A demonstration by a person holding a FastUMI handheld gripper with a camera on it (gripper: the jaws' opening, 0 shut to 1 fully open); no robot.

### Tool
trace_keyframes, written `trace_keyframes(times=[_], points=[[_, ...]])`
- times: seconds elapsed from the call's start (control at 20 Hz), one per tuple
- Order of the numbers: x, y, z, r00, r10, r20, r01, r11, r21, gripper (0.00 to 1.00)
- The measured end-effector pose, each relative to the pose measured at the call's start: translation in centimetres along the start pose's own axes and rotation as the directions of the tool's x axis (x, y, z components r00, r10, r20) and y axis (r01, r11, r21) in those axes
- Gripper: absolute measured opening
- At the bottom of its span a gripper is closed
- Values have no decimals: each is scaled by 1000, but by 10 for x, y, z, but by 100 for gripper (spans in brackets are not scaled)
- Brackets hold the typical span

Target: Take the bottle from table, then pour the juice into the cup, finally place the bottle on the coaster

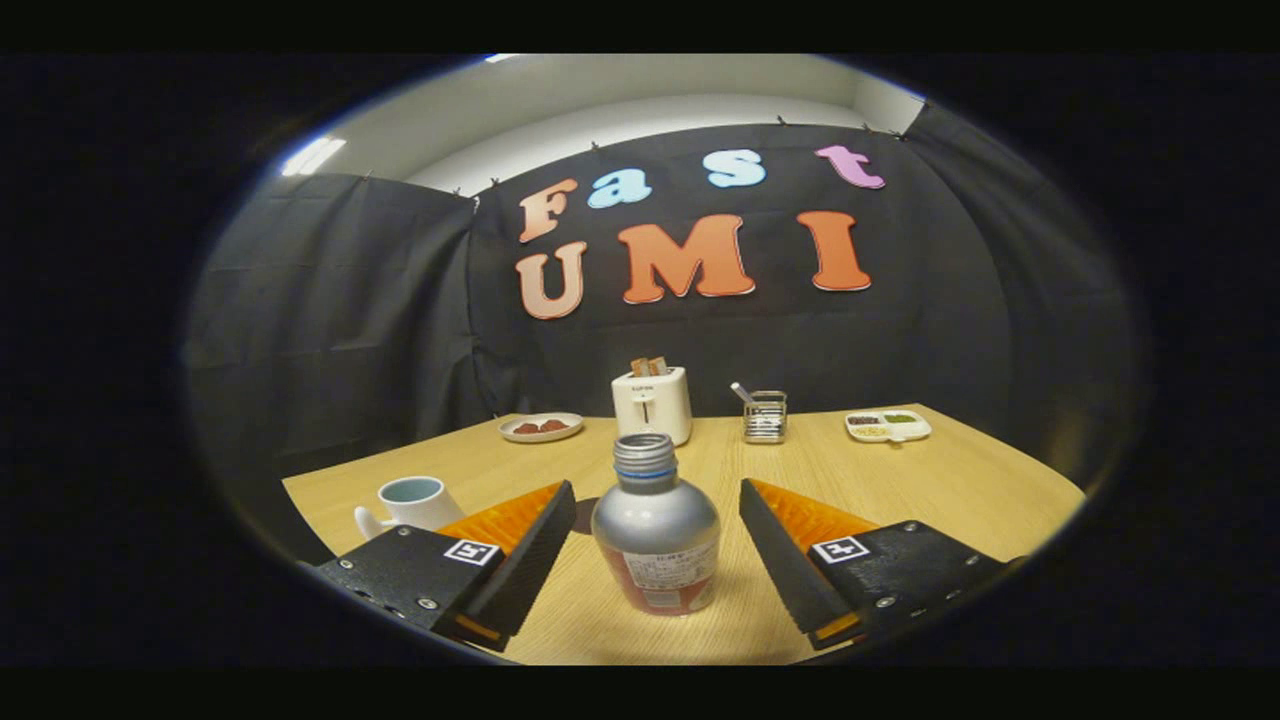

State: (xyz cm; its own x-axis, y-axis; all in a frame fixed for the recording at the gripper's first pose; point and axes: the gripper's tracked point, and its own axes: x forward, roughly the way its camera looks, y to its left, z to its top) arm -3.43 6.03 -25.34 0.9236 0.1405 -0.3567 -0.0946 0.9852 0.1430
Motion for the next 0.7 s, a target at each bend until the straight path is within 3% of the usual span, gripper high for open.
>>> trace_keyframes(times=[0.5,0.7], points=[[12,-2,-58,992,-4,-125,6,1000,17,97],[15,0,-66,987,-21,-159,17,1000,-23,82]])
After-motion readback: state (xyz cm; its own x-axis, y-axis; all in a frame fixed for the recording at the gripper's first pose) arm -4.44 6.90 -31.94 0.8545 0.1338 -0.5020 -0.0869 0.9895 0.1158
